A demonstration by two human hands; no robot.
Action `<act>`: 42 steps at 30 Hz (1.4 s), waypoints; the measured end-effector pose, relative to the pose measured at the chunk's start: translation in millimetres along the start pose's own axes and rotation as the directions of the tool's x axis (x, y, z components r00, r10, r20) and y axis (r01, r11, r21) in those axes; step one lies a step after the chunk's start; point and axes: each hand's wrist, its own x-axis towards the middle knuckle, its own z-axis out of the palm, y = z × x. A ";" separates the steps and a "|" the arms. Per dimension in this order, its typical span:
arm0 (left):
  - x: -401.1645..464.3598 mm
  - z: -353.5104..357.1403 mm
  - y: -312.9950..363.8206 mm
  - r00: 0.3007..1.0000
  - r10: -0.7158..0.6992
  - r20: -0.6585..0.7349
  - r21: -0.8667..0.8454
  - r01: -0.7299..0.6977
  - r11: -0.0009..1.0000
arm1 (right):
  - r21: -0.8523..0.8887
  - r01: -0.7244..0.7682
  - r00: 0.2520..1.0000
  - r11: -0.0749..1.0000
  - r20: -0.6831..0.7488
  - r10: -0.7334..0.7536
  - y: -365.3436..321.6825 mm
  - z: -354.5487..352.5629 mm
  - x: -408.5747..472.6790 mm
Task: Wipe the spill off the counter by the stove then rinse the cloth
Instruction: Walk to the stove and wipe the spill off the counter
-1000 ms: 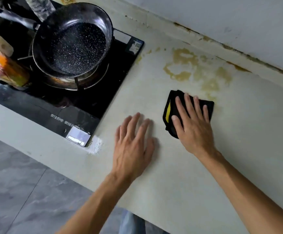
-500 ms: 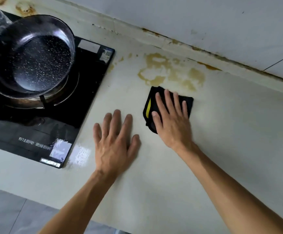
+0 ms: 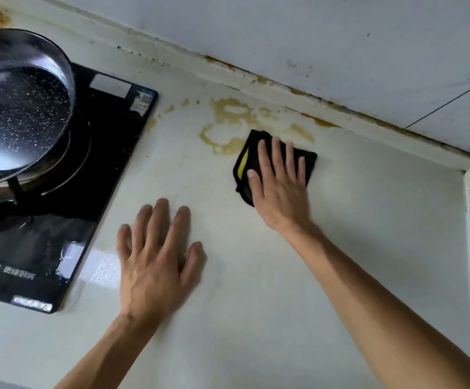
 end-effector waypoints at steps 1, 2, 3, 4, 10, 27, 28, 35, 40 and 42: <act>-0.1 -0.1 0.0 1.000 -0.002 0.001 0.000 0.002 1.000 | -0.004 0.108 0.994 0.994 0.016 -0.108 4.8 1.0 -9.3; -0.1 -0.4 0.4 1.000 -0.007 -0.001 -0.003 0.007 1.000 | -0.011 0.178 0.984 0.984 0.026 -0.178 16.6 1.4 -18.9; -0.3 -0.7 0.9 1.000 -0.012 -0.007 -0.010 0.012 1.000 | -0.022 0.195 0.981 0.980 0.021 -0.195 32.8 1.2 -27.3; -0.4 -1.0 1.7 1.000 -0.017 -0.013 -0.018 0.017 1.000 | -0.026 0.164 0.986 0.986 -0.004 -0.164 50.8 -0.1 -33.6; -0.3 -1.5 3.6 0.999 -0.011 -0.039 -0.029 0.010 1.000 | -0.012 -0.112 0.990 0.994 -0.092 0.111 122.1 -18.7 -19.1; -1.2 -3.0 8.4 0.999 -0.045 -0.004 -0.046 0.045 0.998 | 0.053 -0.006 1.000 0.999 0.025 0.004 118.8 -15.6 6.9; -0.8 -3.4 9.0 0.999 -0.045 -0.010 -0.047 0.044 0.998 | 0.054 -0.093 0.996 0.994 0.005 0.093 118.6 -15.2 7.6; 1.1 -5.3 6.6 0.999 -0.027 0.028 -0.002 0.027 1.000 | 0.106 -0.231 0.972 0.967 -0.012 0.233 19.5 -8.2 67.3; 0.1 -5.6 4.0 1.000 -0.028 -0.001 -0.030 0.028 0.999 | 0.058 0.159 0.987 0.986 -0.001 -0.159 33.8 -4.9 39.8; 0.1 -4.5 3.3 1.000 -0.027 -0.015 -0.035 0.026 0.999 | 0.048 0.131 0.991 0.990 -0.014 -0.131 62.6 -6.8 33.7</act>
